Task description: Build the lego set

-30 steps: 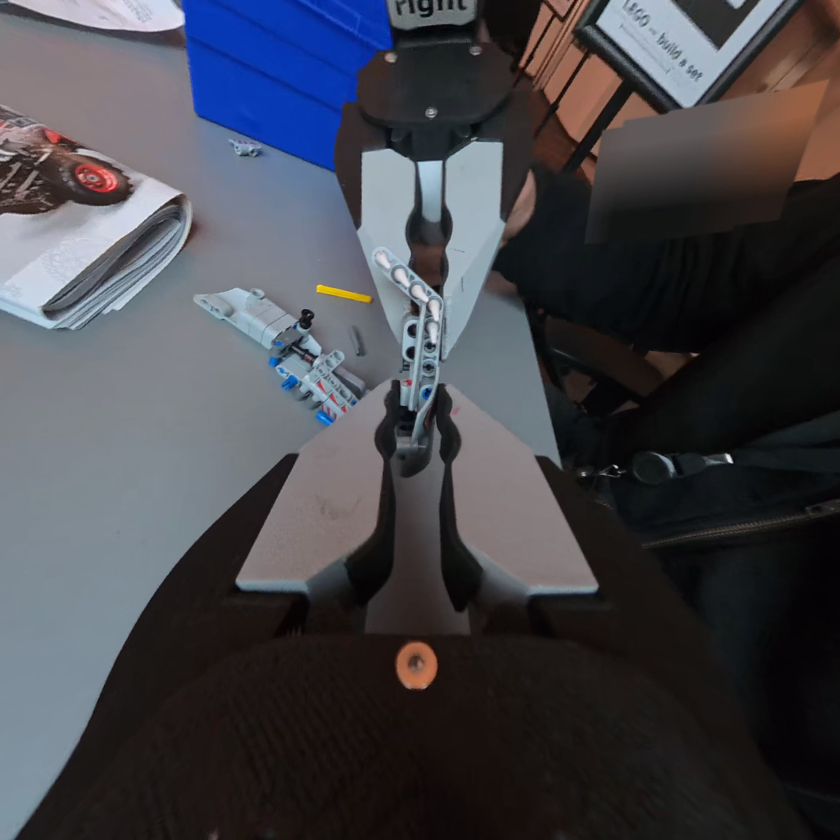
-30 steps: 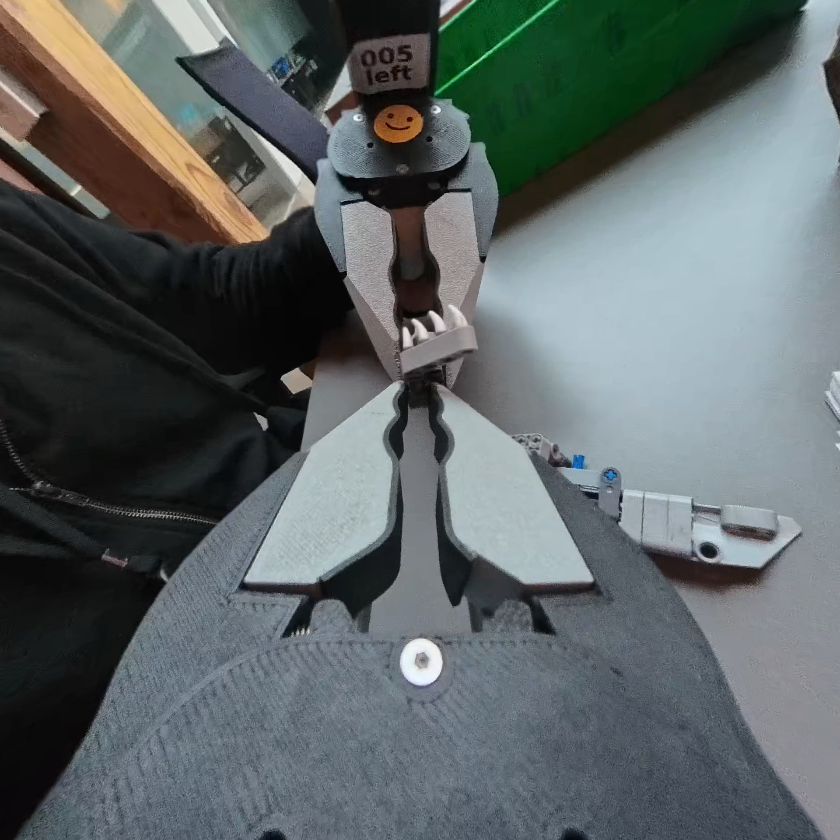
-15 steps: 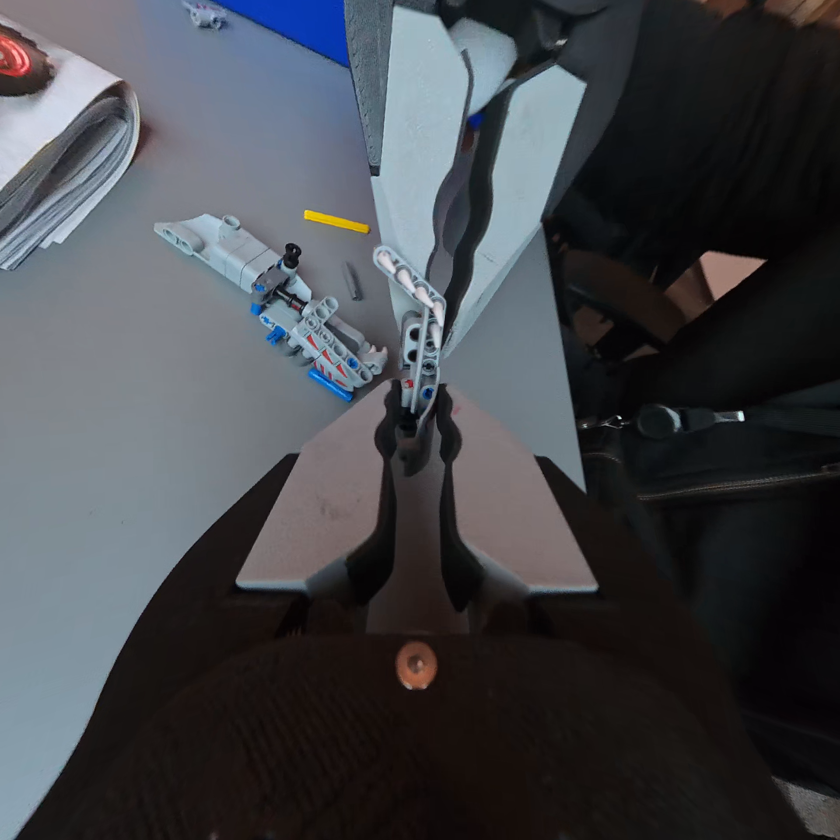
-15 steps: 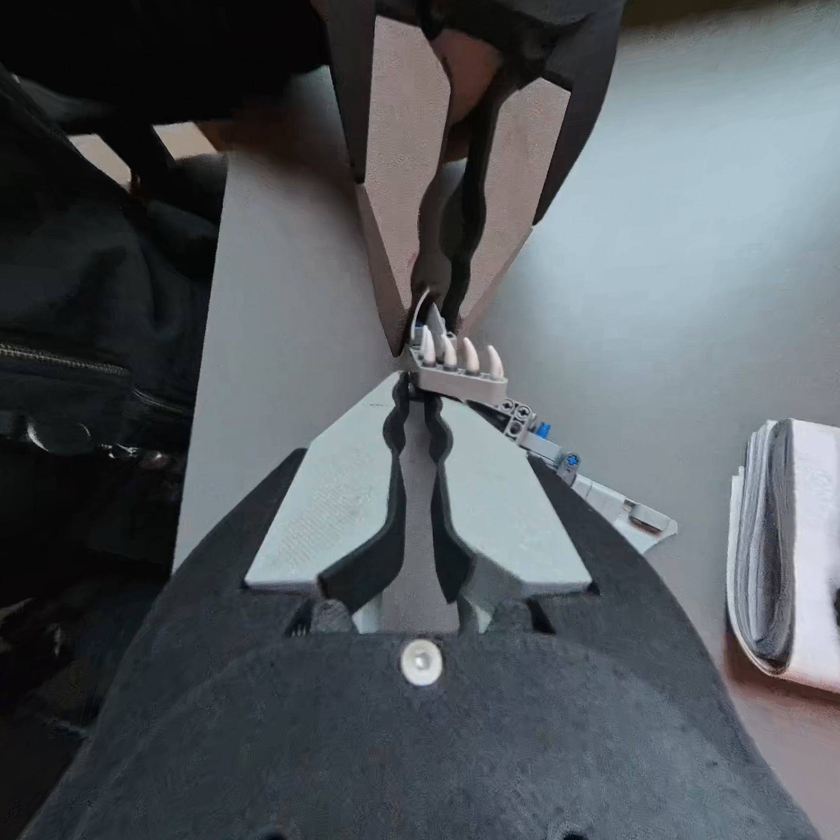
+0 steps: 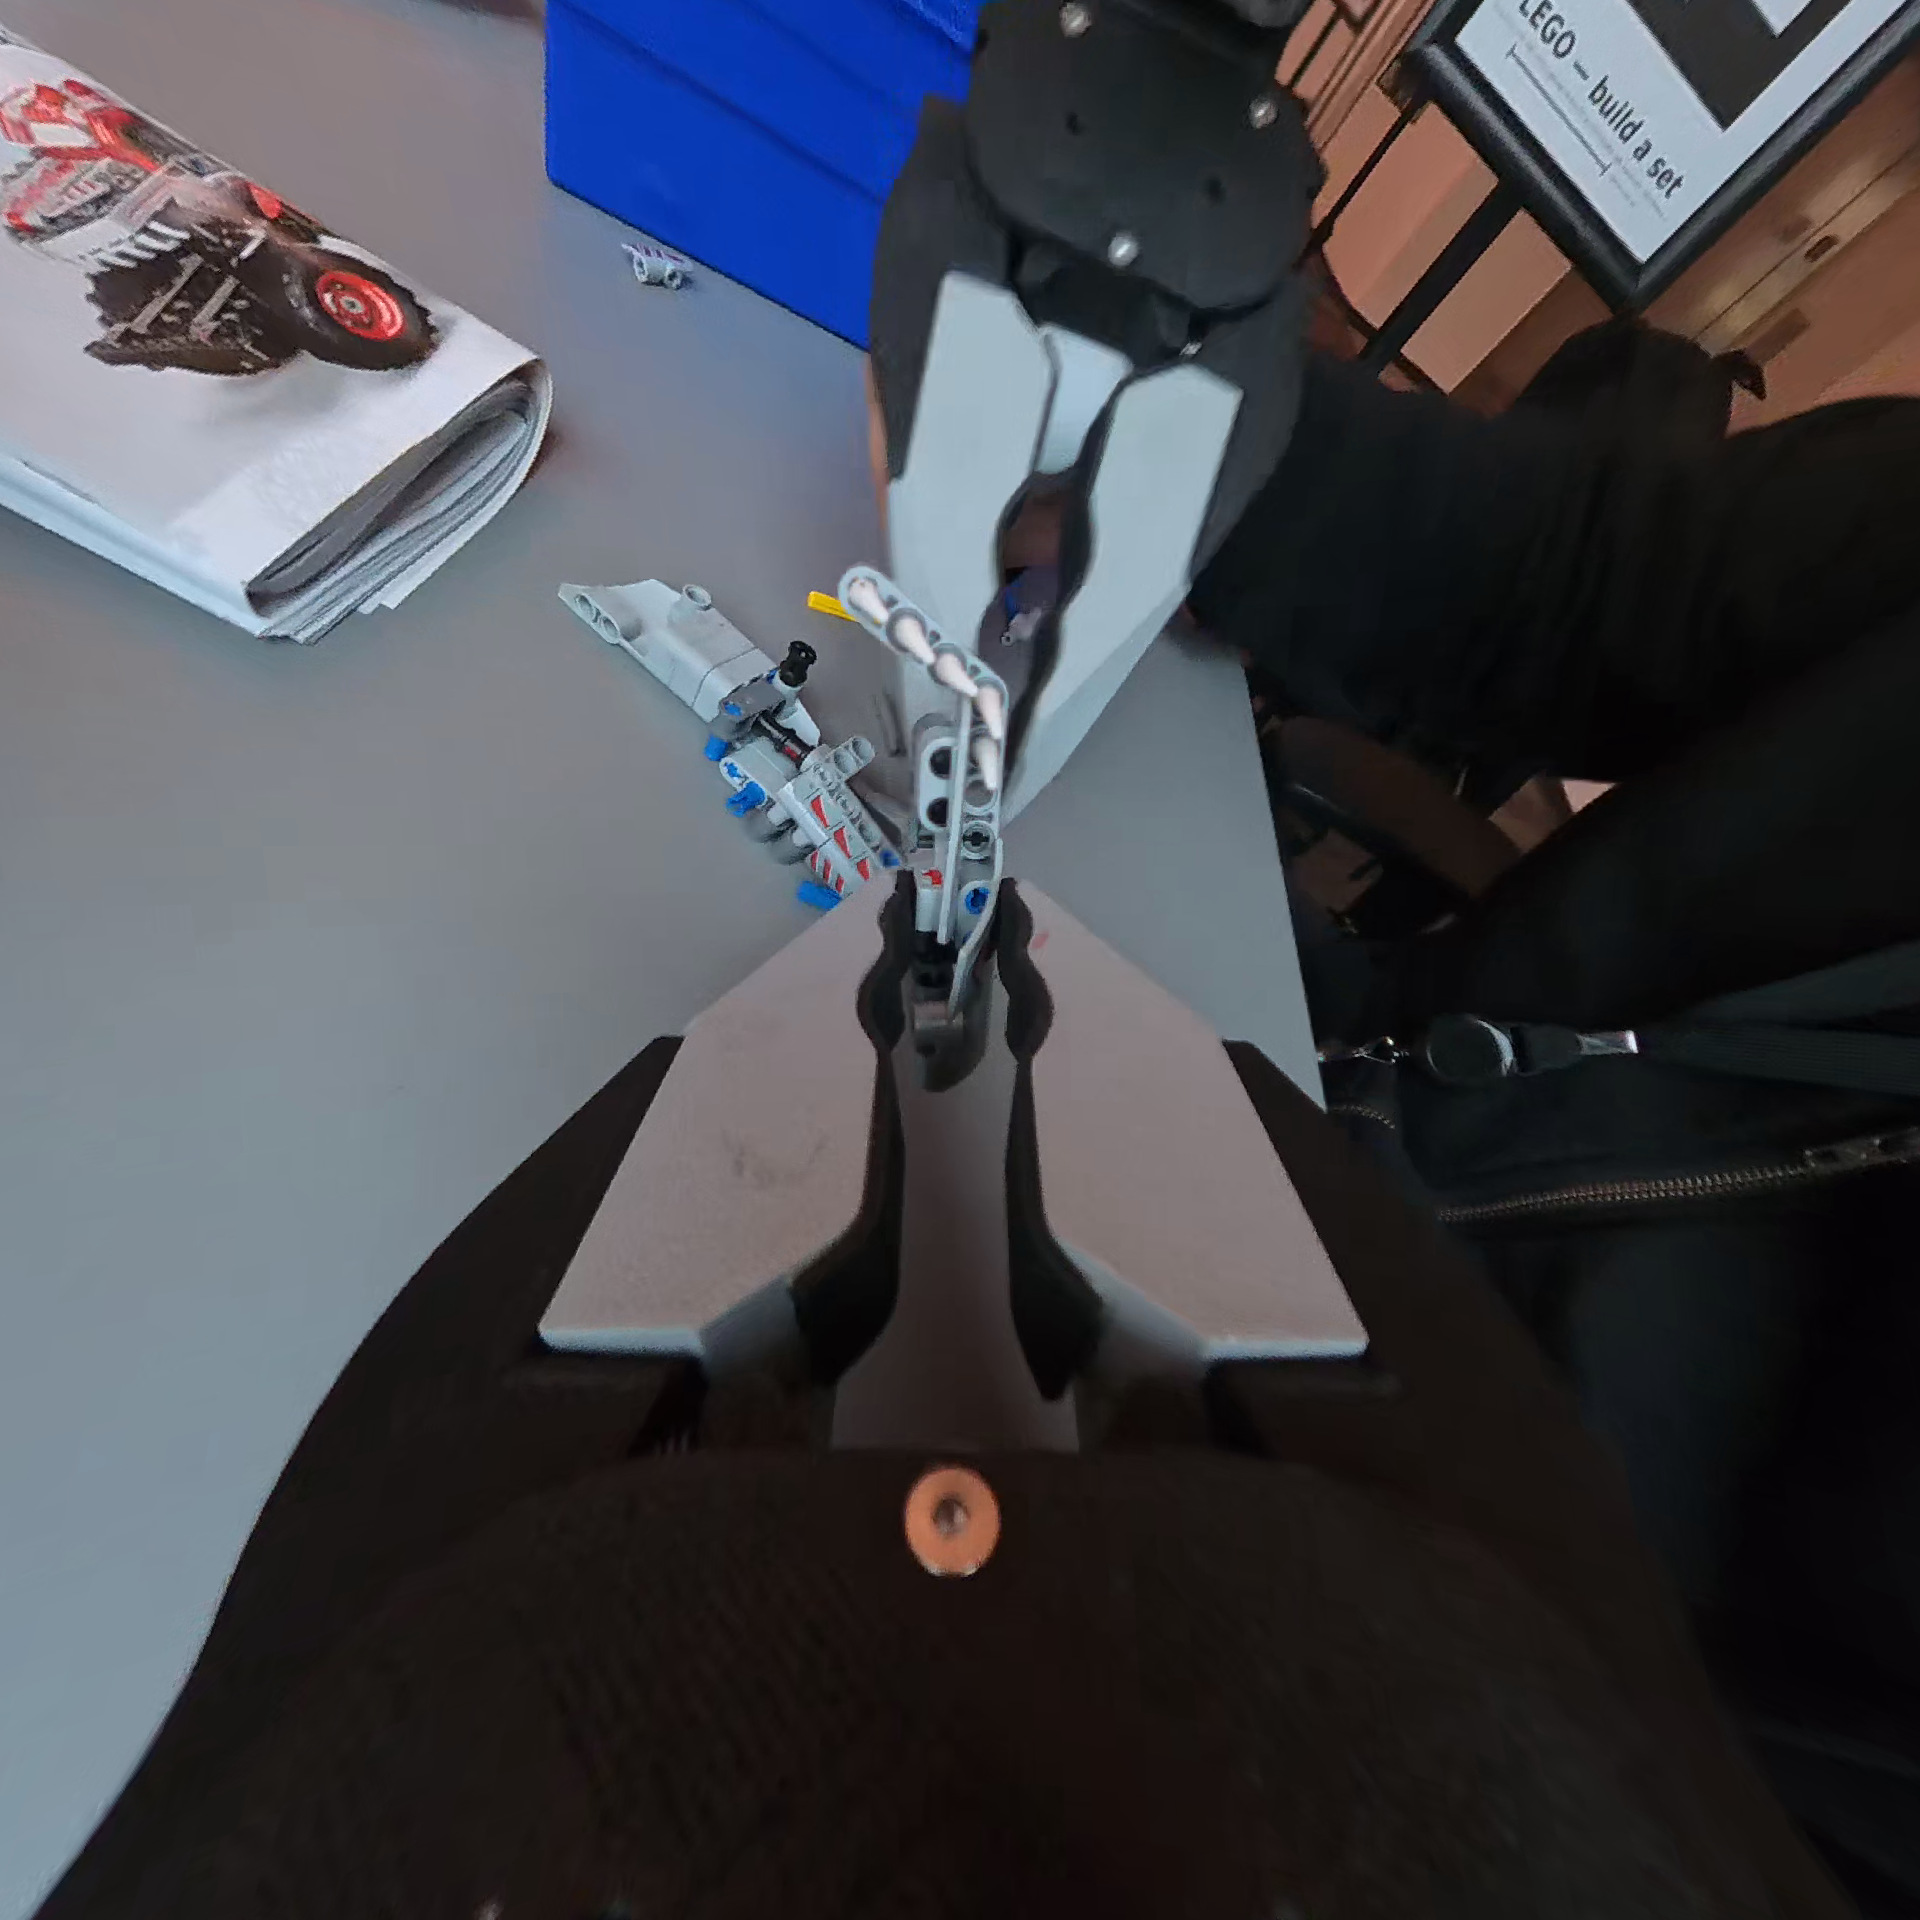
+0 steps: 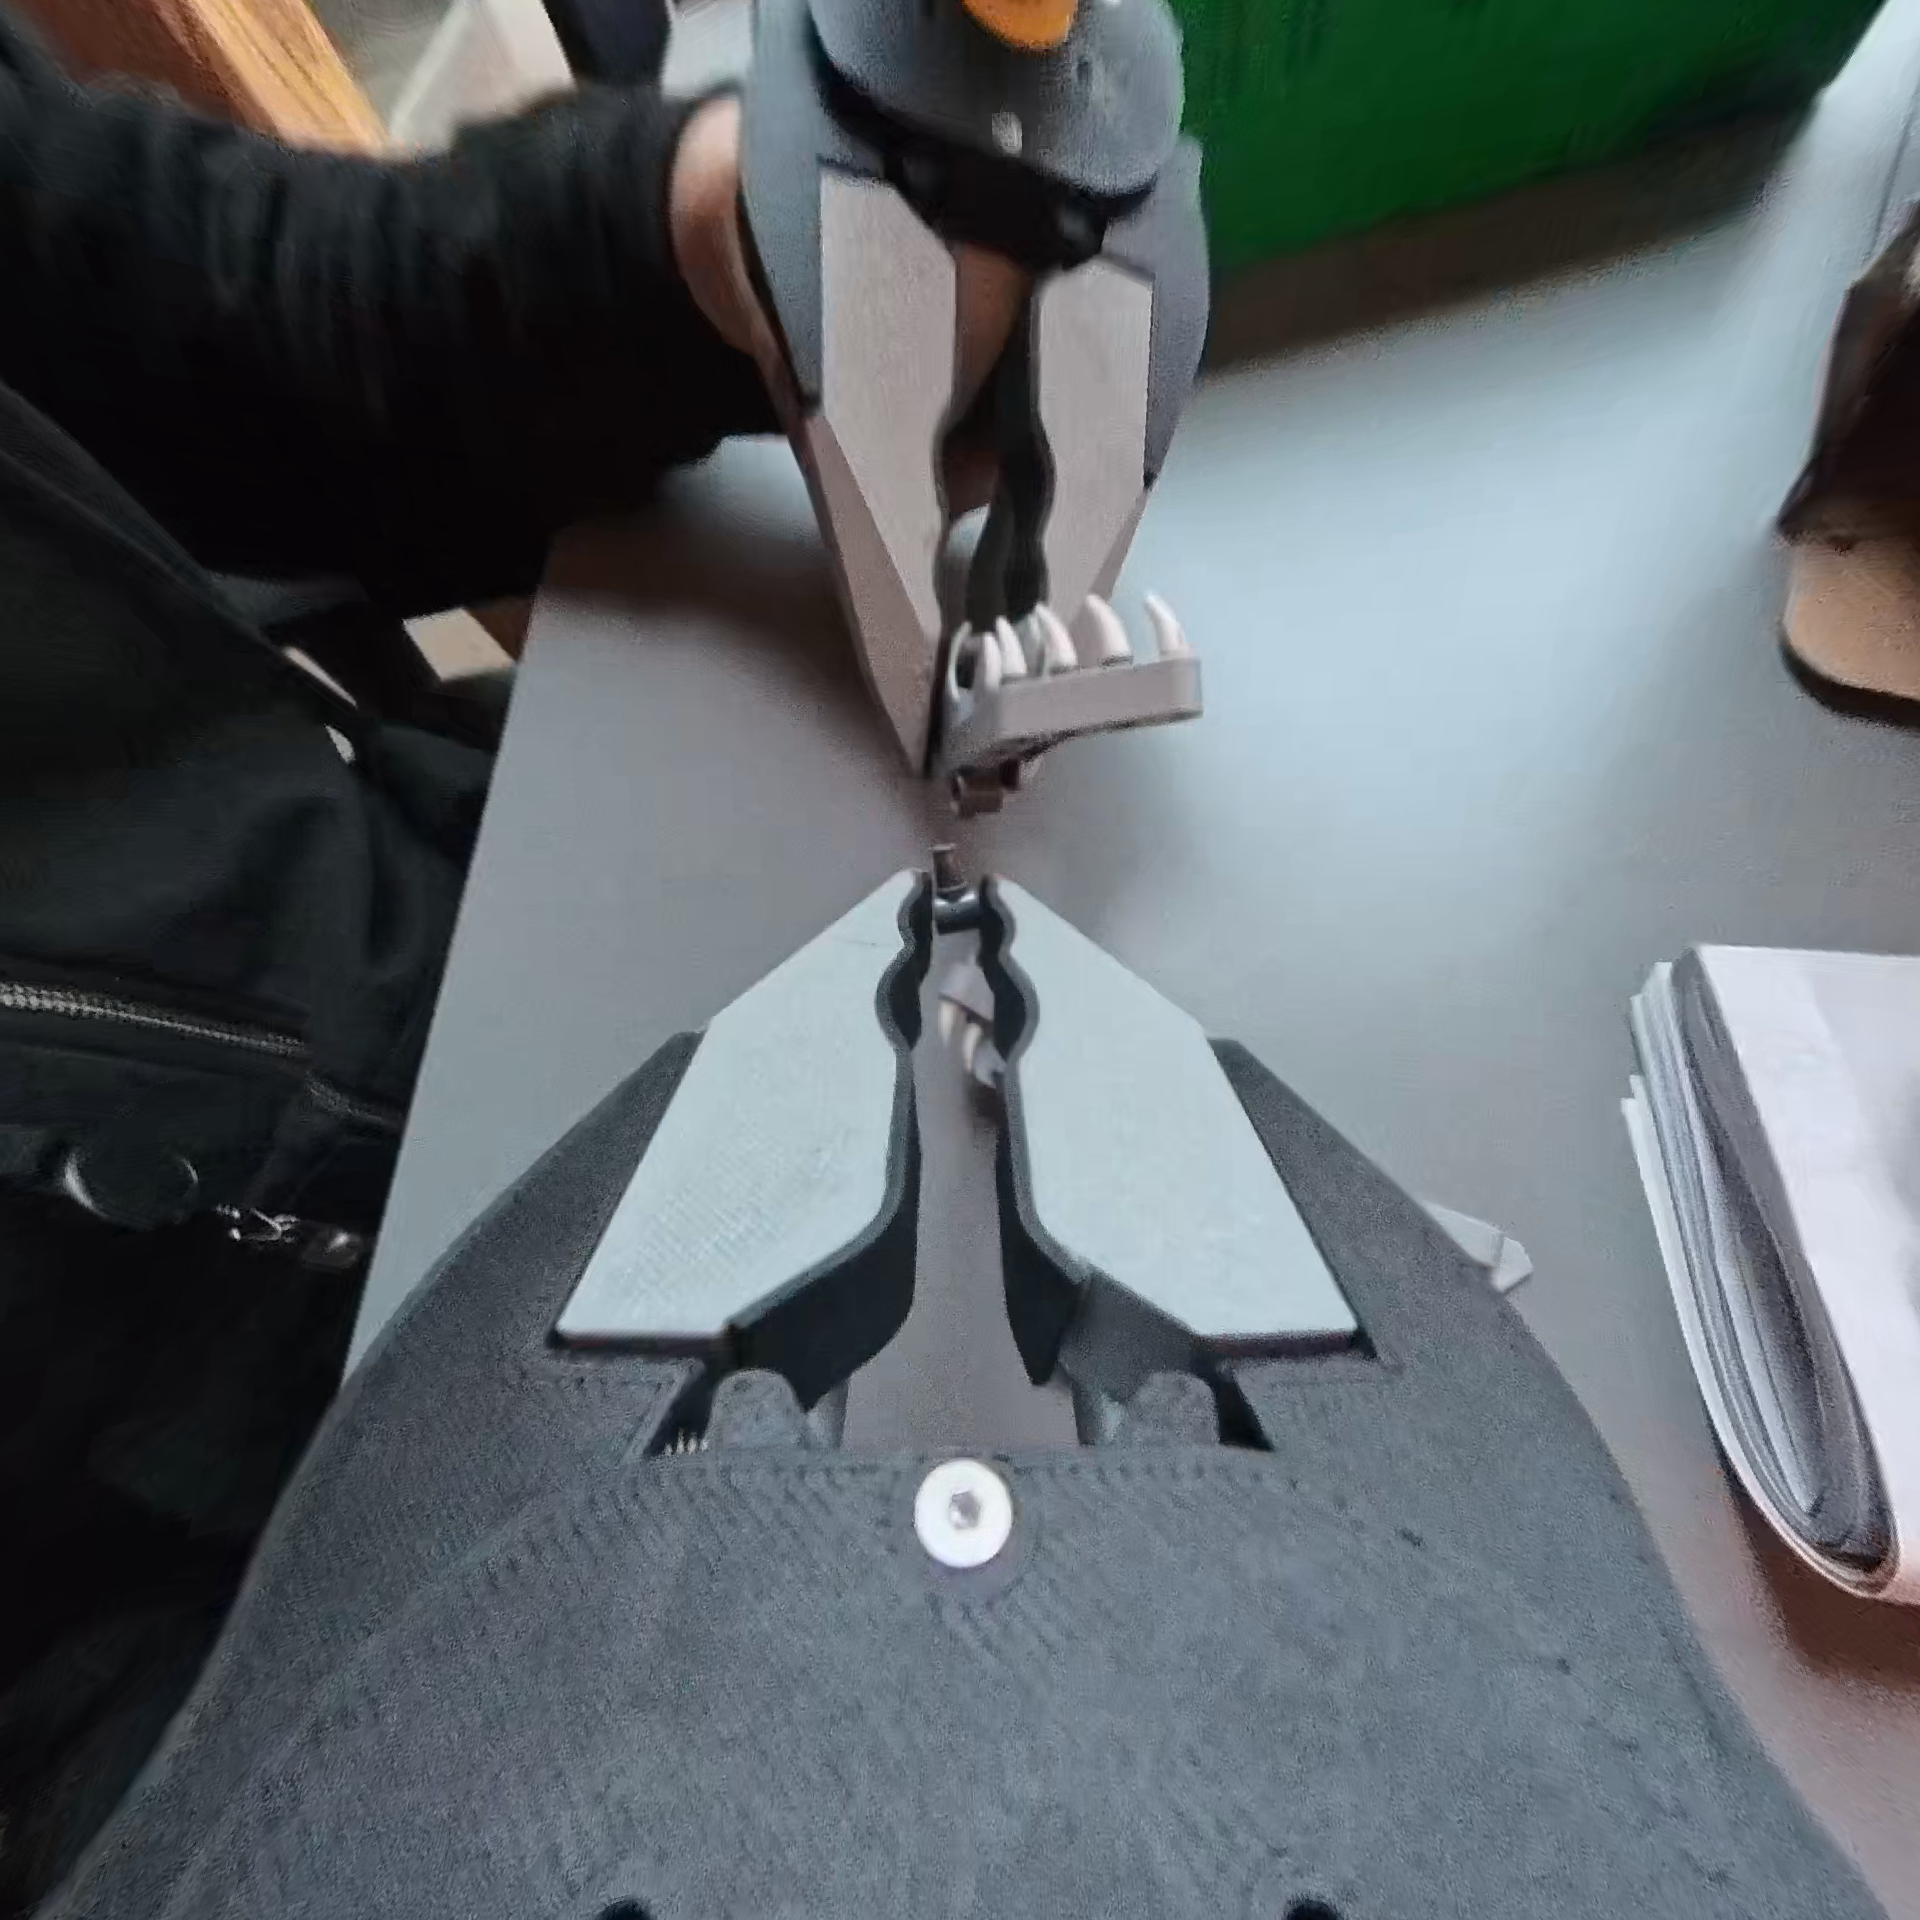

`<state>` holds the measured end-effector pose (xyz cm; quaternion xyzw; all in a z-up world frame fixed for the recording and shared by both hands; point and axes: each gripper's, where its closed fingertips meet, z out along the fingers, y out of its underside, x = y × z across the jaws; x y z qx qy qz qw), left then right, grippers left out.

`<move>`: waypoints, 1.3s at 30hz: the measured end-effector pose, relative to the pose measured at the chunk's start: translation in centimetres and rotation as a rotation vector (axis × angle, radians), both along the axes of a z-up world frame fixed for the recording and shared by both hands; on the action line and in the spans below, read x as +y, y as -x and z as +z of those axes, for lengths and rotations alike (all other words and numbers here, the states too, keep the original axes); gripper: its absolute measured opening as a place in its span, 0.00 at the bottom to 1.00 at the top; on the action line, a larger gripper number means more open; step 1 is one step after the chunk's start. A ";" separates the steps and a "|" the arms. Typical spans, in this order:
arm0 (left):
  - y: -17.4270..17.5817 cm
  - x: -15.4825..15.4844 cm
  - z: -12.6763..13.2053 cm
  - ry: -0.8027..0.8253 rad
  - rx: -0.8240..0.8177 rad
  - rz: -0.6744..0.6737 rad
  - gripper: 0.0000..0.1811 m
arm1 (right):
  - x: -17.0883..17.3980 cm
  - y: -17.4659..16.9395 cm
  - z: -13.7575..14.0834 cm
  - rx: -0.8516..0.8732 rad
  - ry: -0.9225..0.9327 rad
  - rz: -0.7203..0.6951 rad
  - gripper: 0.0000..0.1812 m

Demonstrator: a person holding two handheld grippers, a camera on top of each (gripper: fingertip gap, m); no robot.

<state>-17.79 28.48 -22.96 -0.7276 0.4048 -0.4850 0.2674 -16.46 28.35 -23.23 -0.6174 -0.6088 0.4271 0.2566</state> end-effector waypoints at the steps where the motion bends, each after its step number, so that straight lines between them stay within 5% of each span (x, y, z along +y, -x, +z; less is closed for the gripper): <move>1: 0.1 -0.1 -0.2 0.011 -0.001 -0.005 0.07 | 0.1 0.2 0.9 0.056 0.023 -0.018 0.03; 16: -1.1 -0.8 -0.9 0.051 0.005 -0.053 0.07 | -0.7 0.3 -0.6 -0.056 0.041 0.069 0.03; 21: -0.6 -0.7 -2.6 -0.008 0.128 -0.057 0.07 | -0.7 0.0 -3.5 -0.289 -0.009 0.149 0.02; 23: 0.1 0.3 -0.8 -0.031 0.050 0.007 0.07 | -0.3 -1.1 -5.2 -0.416 -0.121 0.161 0.02; 27: 2.0 1.3 -0.8 -0.035 0.057 0.044 0.07 | 0.6 0.5 -0.9 -0.188 -0.067 0.080 0.02; 31: 1.5 1.1 0.1 0.031 -0.045 0.028 0.07 | 1.0 0.9 -0.6 -0.104 -0.014 0.042 0.03; 33: 1.4 1.0 0.2 0.043 -0.063 0.018 0.07 | 1.2 1.5 -0.5 -0.061 0.027 0.009 0.13; 39: 0.3 0.4 -0.3 0.057 -0.058 -0.004 0.08 | 0.7 2.2 0.2 0.066 0.127 0.009 0.03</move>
